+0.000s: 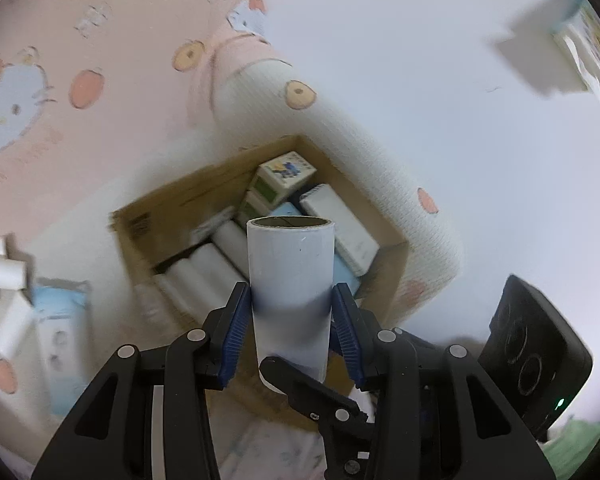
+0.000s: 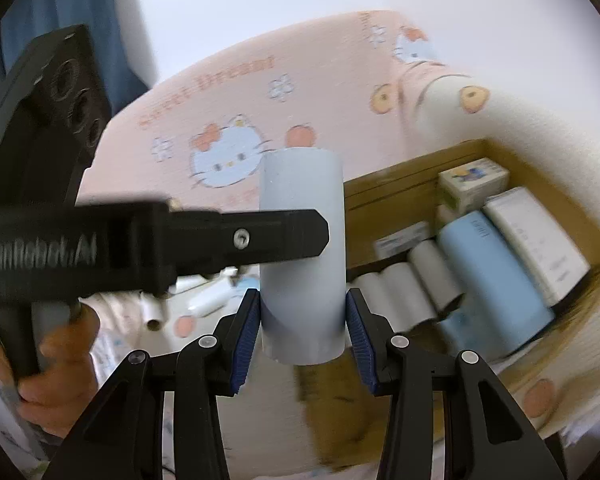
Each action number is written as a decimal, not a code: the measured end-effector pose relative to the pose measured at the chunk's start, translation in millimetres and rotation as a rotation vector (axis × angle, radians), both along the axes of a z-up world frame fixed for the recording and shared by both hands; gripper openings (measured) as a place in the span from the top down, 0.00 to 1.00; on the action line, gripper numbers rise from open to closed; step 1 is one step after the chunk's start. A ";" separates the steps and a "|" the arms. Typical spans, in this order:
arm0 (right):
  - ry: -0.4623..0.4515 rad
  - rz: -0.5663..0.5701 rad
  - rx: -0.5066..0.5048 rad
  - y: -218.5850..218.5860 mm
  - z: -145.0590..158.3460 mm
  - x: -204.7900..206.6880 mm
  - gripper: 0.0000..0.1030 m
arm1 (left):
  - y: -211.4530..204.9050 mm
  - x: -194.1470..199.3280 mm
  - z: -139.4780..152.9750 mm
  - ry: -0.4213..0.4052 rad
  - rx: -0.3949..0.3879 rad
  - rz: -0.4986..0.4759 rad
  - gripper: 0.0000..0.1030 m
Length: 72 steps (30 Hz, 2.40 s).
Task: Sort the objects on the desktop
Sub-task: 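Lift the tube with both tools and carry it to the cardboard box, then lower the tube into the box beside the white rolls and open both tools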
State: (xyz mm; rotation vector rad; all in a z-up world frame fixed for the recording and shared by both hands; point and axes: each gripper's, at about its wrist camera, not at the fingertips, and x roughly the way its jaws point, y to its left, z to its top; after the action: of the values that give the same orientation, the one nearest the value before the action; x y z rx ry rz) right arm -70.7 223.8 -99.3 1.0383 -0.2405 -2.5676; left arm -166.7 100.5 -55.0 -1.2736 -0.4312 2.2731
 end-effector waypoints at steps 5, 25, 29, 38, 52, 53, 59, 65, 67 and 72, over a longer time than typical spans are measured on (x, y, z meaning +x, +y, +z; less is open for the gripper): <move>-0.030 -0.034 0.002 29.5 3.6 -18.5 0.61 | 24.5 -21.8 -4.2 -0.003 -0.020 -0.033 0.56; -0.405 0.084 0.185 52.4 -50.0 -124.2 0.60 | 35.1 -105.6 -97.4 -0.340 0.061 0.080 0.56; -0.488 0.087 0.151 57.6 -64.7 -141.1 0.61 | 38.2 -113.3 -107.6 -0.351 0.037 0.087 0.56; -0.536 0.104 0.207 50.3 -79.5 -153.7 0.61 | 24.5 -124.3 -133.0 -0.464 0.100 0.169 0.56; -0.565 0.113 0.238 52.7 -84.5 -156.8 0.60 | 24.2 -136.8 -158.1 -0.568 0.098 0.258 0.56; -0.565 0.123 0.246 51.5 -84.8 -156.8 0.61 | 23.0 -137.0 -159.6 -0.571 0.098 0.269 0.56; -0.587 0.147 0.293 46.2 -90.6 -159.9 0.71 | 25.9 -139.5 -161.5 -0.569 0.033 0.276 0.56; -0.658 0.099 0.257 54.8 -103.0 -167.2 0.83 | 26.3 -139.6 -162.4 -0.562 0.004 0.281 0.56; -0.658 0.098 0.260 54.3 -102.5 -166.8 0.83 | 25.5 -139.5 -162.7 -0.564 0.006 0.277 0.56; -0.656 0.096 0.258 54.6 -101.3 -164.6 0.83 | 25.2 -139.0 -163.1 -0.561 -0.004 0.282 0.55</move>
State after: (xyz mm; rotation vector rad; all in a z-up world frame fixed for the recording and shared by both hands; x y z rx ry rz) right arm -235.3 278.5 -200.6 1.9175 -0.0162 -2.1291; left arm -305.7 125.7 -218.1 -1.9590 -0.8454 2.0955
